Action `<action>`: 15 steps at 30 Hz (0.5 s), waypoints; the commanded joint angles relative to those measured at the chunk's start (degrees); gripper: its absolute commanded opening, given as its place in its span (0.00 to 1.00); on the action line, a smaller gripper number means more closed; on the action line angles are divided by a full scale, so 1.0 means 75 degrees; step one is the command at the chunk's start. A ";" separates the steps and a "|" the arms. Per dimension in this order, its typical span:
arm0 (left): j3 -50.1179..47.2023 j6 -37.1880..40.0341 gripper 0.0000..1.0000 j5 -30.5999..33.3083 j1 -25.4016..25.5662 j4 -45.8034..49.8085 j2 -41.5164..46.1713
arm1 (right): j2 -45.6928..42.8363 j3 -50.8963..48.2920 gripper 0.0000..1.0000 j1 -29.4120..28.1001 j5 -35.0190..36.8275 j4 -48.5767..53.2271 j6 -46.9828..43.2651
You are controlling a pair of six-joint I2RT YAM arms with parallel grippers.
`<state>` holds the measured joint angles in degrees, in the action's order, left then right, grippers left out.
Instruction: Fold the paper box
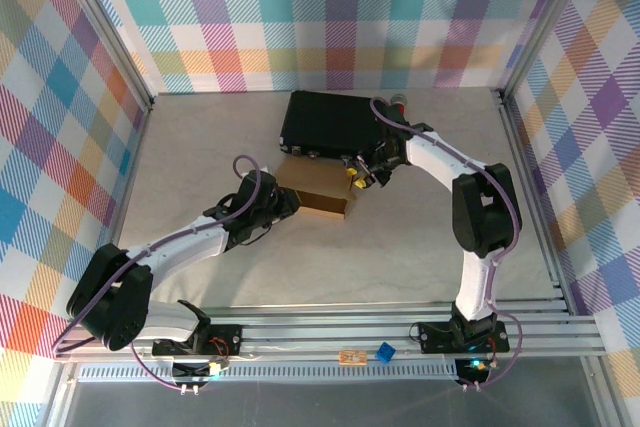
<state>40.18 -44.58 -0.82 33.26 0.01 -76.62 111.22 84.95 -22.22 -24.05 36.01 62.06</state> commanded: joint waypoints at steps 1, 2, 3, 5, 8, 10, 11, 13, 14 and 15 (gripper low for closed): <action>-0.0218 -0.0253 0.35 -0.0189 0.0066 0.0032 0.0210 | -0.0266 -0.0153 0.26 -0.0117 0.0201 -0.0058 -0.0441; -0.0242 -0.0284 0.35 -0.0195 0.0060 0.0069 0.0218 | -0.0263 -0.0189 0.26 -0.0130 0.0218 -0.0054 -0.0470; -0.0248 -0.0288 0.35 -0.0191 0.0057 0.0109 0.0225 | -0.0263 -0.0213 0.25 -0.0142 0.0229 -0.0077 -0.0488; -0.0272 -0.0307 0.34 -0.0201 0.0059 0.0189 0.0228 | -0.0234 -0.0235 0.25 -0.0173 0.0291 -0.0062 -0.0541; -0.0272 -0.0317 0.34 -0.0229 0.0060 0.0280 0.0208 | -0.0171 -0.0262 0.24 -0.0202 0.0345 -0.0027 -0.0622; -0.0267 -0.0335 0.34 -0.0301 0.0054 0.0315 0.0197 | -0.0116 -0.0280 0.23 -0.0213 0.0326 -0.0031 -0.0634; -0.0249 -0.0372 0.35 -0.0357 0.0061 0.0355 0.0232 | -0.0110 -0.0293 0.23 -0.0213 0.0335 -0.0021 -0.0647; -0.0211 -0.0499 0.41 -0.0515 0.0063 0.0425 0.0389 | -0.0121 -0.0303 0.22 -0.0213 0.0402 -0.0012 -0.0658; -0.0131 -0.0588 0.43 -0.0605 0.0066 0.0590 0.0505 | -0.0135 -0.0301 0.22 -0.0213 0.0445 0.0002 -0.0670; -0.0041 -0.0666 0.45 -0.0692 0.0066 0.0773 0.0624 | -0.0134 -0.0286 0.22 -0.0211 0.0470 0.0015 -0.0681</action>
<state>38.72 -47.46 -3.49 33.26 2.74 -75.24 111.04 83.22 -23.51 -21.54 35.59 58.41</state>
